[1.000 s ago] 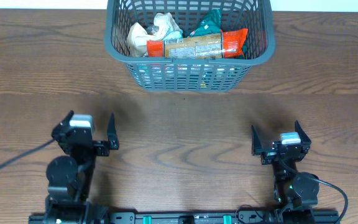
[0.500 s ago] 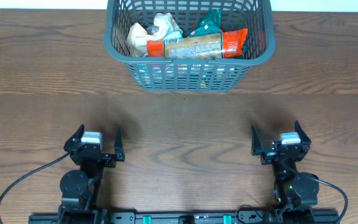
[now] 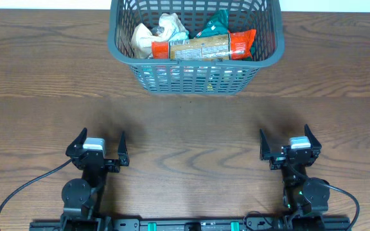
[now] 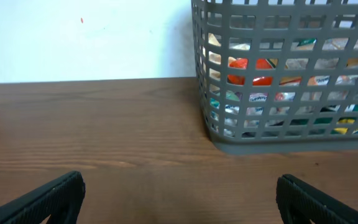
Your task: Pack container
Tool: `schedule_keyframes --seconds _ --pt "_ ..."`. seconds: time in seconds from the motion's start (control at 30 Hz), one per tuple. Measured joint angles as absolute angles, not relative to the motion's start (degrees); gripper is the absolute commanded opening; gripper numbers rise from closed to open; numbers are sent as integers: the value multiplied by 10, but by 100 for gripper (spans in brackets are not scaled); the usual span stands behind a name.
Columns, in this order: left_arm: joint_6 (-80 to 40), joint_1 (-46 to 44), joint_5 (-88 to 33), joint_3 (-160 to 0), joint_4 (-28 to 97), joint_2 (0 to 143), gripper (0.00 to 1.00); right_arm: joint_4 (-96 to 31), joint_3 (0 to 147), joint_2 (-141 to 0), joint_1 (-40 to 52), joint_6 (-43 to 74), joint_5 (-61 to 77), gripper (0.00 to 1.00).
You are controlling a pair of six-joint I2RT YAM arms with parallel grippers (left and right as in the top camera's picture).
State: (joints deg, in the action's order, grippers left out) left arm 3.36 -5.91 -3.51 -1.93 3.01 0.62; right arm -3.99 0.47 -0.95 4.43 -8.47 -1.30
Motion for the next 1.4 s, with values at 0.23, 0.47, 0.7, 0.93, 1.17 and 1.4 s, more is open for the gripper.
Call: schedule_keyframes --seconds 0.23,0.47,0.7,0.93,1.17,1.4 --pt "23 -59 -35 -19 30 6 99 -40 5 -10 44 -85 -13 99" --pt "17 -59 -35 -19 30 6 98 -40 5 -10 44 -85 -13 99" --pt "17 -61 -35 -19 30 6 98 -40 5 -10 44 -85 -13 99" --pt "17 -61 -35 -19 30 6 98 -40 5 -10 44 -85 -13 99" --pt "17 -61 -35 -19 30 6 99 -40 5 -10 44 -85 -13 99" --pt "17 -61 -35 -19 30 6 99 -40 5 -10 44 -85 -13 99"
